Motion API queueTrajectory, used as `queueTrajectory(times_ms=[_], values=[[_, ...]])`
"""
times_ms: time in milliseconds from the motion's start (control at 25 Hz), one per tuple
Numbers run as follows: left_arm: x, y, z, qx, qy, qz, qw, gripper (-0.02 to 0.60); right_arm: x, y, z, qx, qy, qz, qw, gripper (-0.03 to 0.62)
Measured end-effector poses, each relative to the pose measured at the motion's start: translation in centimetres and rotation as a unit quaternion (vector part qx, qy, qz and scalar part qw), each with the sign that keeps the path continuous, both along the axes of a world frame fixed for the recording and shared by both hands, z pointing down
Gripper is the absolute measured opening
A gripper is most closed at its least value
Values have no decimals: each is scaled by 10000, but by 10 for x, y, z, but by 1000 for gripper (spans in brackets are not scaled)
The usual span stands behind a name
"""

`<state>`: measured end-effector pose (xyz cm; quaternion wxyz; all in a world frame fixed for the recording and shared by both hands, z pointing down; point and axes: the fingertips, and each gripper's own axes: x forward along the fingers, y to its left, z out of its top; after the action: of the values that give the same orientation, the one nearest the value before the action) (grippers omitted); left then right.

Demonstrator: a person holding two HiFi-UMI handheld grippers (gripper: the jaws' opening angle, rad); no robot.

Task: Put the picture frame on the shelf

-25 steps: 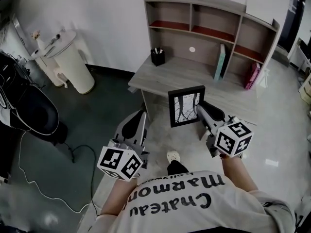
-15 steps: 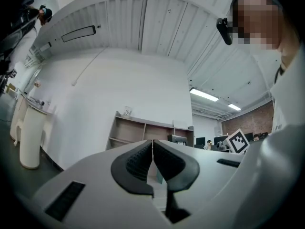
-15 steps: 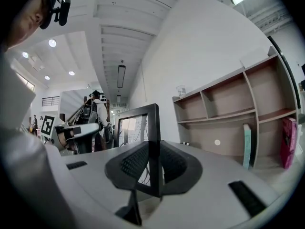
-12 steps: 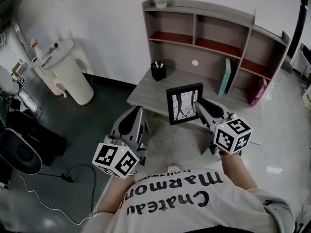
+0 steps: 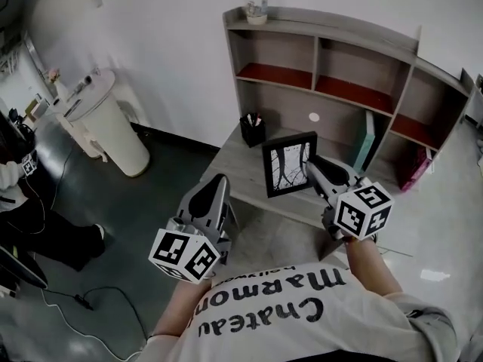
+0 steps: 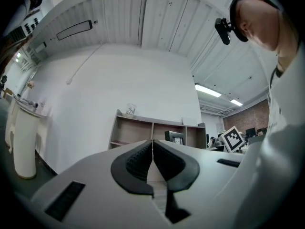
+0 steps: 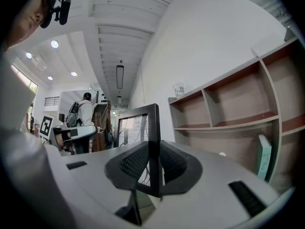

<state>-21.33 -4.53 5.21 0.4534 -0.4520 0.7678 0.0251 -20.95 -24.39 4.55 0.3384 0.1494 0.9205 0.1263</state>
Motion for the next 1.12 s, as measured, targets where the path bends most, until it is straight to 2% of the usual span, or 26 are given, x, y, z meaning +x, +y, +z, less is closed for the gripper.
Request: queueTrajectory(times_ms=[160,200,240,280,320,360,400,440,640,800,960,1120], values=[[-29,-12,-24,-9,108,57,9999,21,-27,-6,-30,78,32,-5,10000,80],[-27,-10,-21,-92,313,122,9994,21,-23,-2,-26,20,206,30,9998,80],[-12,-4,1,-288,843,260,9957,21,-3,5,2,-174,700,128,9973,80],[21,8,46,-609,1742,457,9818,21,38,17,57,-517,1560,293,9860,80],[68,25,99,-973,2791,644,9532,21,94,34,121,-922,2572,478,9608,80],[111,43,139,-1263,3643,762,9195,21,147,52,170,-1253,3403,623,9299,80],[140,57,158,-1426,4130,813,8958,21,182,66,193,-1441,3884,705,9074,80],[150,65,162,-1484,4316,825,8860,21,196,74,198,-1515,4071,738,8977,80],[127,60,163,-1669,4284,697,8853,21,170,69,202,-1613,4124,704,8938,80],[103,54,166,-1820,4333,644,8803,21,148,64,206,-1741,4218,711,8870,80],[64,38,165,-1868,4480,859,8700,21,120,56,207,-1837,4362,838,8769,80],[48,29,167,-1914,4324,1209,8728,21,111,56,201,-1888,4186,1052,8821,79]])
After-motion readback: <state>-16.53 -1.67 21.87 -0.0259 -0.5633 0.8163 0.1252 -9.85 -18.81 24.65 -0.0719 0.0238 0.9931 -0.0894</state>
